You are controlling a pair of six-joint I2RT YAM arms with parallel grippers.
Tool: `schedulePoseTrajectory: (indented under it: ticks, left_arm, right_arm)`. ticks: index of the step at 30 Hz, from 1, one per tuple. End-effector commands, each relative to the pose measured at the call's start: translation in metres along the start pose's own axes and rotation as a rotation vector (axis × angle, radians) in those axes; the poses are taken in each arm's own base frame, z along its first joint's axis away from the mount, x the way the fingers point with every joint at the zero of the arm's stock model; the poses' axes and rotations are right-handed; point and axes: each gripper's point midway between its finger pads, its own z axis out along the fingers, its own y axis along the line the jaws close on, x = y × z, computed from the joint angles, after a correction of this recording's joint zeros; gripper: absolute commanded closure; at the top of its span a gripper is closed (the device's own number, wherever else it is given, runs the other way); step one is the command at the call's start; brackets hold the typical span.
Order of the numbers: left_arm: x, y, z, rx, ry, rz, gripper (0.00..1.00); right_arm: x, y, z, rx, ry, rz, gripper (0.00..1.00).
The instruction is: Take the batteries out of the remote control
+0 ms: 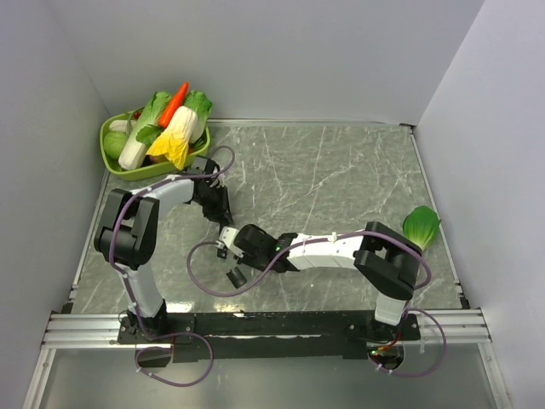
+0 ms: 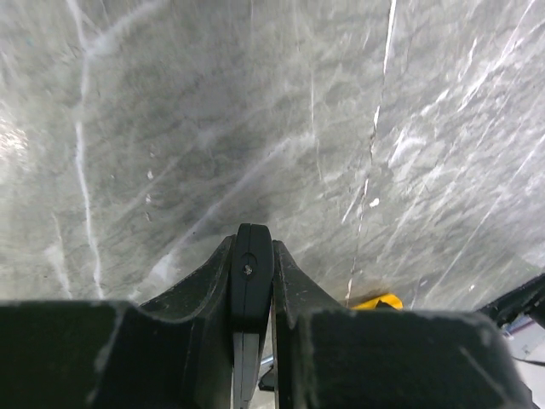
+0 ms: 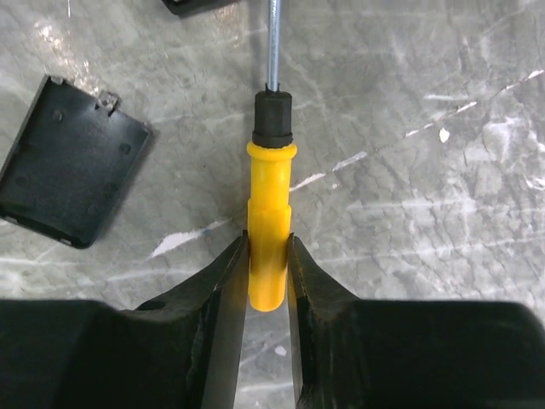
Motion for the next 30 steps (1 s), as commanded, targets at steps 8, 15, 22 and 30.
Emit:
schedulePoseTrajectory:
  ticks: [8,15,22,30]
  left_arm:
    - [0.002,-0.034,-0.006,0.074,0.026,-0.010,0.99]
    - [0.000,-0.036,-0.007,0.071,0.008,-0.005,0.99]
    - [0.002,-0.047,-0.008,0.128,0.003,-0.015,0.99]
    - [-0.001,-0.059,-0.019,0.181,-0.053,-0.024,0.99]
  right_arm:
    - [-0.007,0.024,0.013,-0.130,-0.093,0.027,0.65]
    - [-0.007,0.016,0.014,-0.090,-0.088,0.023,1.00]
    - [-0.039,0.011,-0.005,-0.116,-0.132,-0.038,1.00]
    - [-0.030,0.042,-0.013,-0.312,0.038,-0.012,1.00]
